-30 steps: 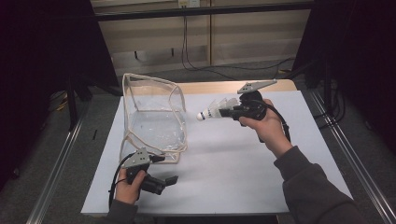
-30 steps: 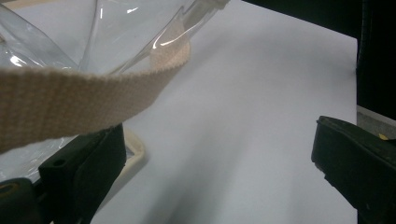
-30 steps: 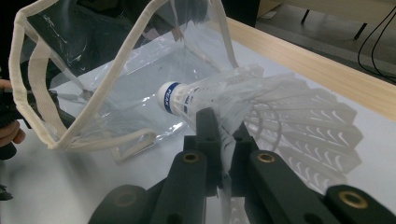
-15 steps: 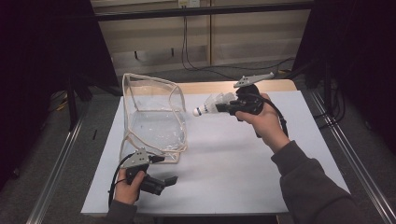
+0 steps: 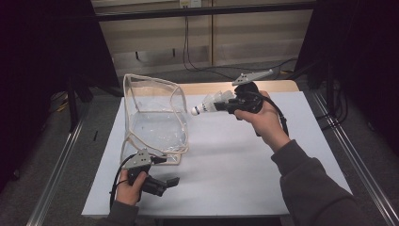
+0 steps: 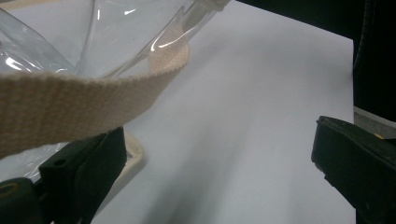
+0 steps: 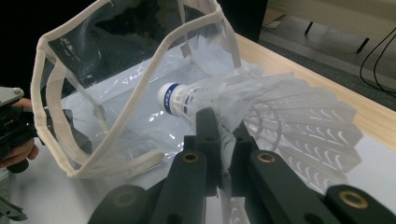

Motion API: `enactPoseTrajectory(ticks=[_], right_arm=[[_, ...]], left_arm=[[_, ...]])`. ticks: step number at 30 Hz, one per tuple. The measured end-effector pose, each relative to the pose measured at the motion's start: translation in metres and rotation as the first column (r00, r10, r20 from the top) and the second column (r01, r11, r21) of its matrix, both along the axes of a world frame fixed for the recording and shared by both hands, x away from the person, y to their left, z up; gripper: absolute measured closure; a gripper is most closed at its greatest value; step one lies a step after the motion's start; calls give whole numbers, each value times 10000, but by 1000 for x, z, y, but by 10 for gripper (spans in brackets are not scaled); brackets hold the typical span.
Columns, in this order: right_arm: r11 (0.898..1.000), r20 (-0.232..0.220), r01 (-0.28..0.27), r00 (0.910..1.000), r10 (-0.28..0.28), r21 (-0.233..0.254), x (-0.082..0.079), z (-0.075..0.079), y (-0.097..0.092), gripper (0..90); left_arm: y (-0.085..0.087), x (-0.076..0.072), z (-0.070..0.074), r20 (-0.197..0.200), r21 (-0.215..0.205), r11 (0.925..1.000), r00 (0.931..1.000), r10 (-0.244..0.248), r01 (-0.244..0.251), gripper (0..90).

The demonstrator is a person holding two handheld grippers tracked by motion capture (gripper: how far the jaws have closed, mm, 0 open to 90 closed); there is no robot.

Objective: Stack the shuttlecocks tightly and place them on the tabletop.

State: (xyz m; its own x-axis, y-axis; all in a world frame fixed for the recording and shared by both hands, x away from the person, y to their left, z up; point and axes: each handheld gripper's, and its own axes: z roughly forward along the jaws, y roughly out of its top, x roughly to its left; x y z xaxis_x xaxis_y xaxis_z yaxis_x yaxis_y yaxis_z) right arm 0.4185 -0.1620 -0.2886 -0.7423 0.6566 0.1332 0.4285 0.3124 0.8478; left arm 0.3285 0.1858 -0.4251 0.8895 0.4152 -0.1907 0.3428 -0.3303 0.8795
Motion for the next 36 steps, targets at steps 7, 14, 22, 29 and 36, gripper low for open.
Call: enactPoseTrajectory(ticks=[7, 14, 22, 29, 36], right_arm=[[10000, 70, -18, 10000, 19, -53, -1, 5, 1, 879], [9999, 235, -102, 9997, 103, -41, -1, 16, 9, 879], [9994, 322, -296, 9990, 301, -163, 0, 25, 28, 879], [9993, 398, -368, 9985, 372, -111, 2, 29, 35, 878], [9987, 416, -468, 9980, 476, -220, 2, 30, 43, 878]], left_arm=[[0, 1, 0, 44, 99, 9999, 10000, -48, 48, 34], [0, 0, 0, 60, 96, 10000, 10000, -12, 11, 34], [1, -1, 0, 61, 96, 9999, 10000, -57, 56, 33], [0, 0, -1, 4, 166, 9998, 10000, -58, 58, 33], [-1, 1, -2, 2, 100, 9999, 10000, -32, 32, 34]])
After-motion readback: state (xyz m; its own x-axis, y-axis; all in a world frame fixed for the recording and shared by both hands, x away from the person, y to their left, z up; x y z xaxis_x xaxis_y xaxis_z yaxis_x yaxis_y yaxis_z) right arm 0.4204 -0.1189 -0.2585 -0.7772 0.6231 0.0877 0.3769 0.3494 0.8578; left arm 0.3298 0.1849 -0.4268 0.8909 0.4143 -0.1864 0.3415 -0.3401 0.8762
